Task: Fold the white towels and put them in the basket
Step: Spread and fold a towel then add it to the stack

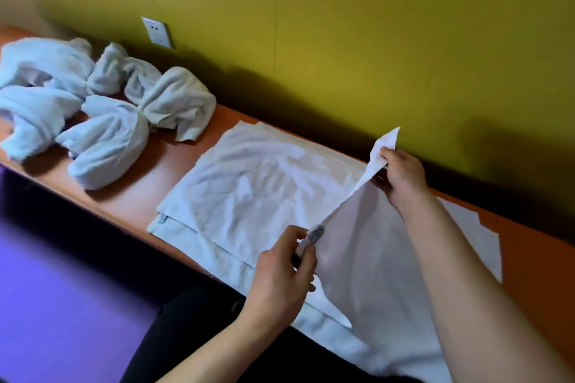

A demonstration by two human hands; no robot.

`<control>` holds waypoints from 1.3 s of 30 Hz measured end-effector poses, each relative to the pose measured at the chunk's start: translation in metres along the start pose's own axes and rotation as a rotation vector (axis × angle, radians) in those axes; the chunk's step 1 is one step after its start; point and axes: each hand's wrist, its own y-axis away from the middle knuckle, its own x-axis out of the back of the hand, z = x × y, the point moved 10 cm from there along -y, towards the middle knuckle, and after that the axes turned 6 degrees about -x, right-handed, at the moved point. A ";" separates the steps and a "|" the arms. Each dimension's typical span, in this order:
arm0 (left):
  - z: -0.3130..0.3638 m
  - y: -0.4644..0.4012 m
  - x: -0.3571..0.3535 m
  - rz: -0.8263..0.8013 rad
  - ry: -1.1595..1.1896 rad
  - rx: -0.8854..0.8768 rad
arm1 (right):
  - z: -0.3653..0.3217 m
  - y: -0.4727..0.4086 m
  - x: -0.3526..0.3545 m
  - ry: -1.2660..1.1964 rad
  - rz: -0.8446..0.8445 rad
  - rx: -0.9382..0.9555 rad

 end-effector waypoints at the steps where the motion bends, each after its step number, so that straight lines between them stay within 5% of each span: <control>1: -0.006 -0.002 0.014 0.021 0.008 0.015 | 0.001 0.001 -0.021 0.007 -0.009 0.003; 12: -0.064 -0.043 0.157 0.326 0.004 0.125 | 0.005 0.002 -0.223 0.174 -0.107 0.099; 25: -0.151 -0.085 0.262 0.468 -0.177 0.219 | 0.055 -0.003 -0.336 0.298 -0.257 0.041; 33: -0.186 -0.099 0.282 0.399 -0.536 0.273 | 0.110 0.040 -0.226 0.491 -0.205 0.188; 39: -0.192 -0.109 0.267 0.227 -0.577 0.417 | 0.149 0.118 -0.074 0.921 0.238 0.297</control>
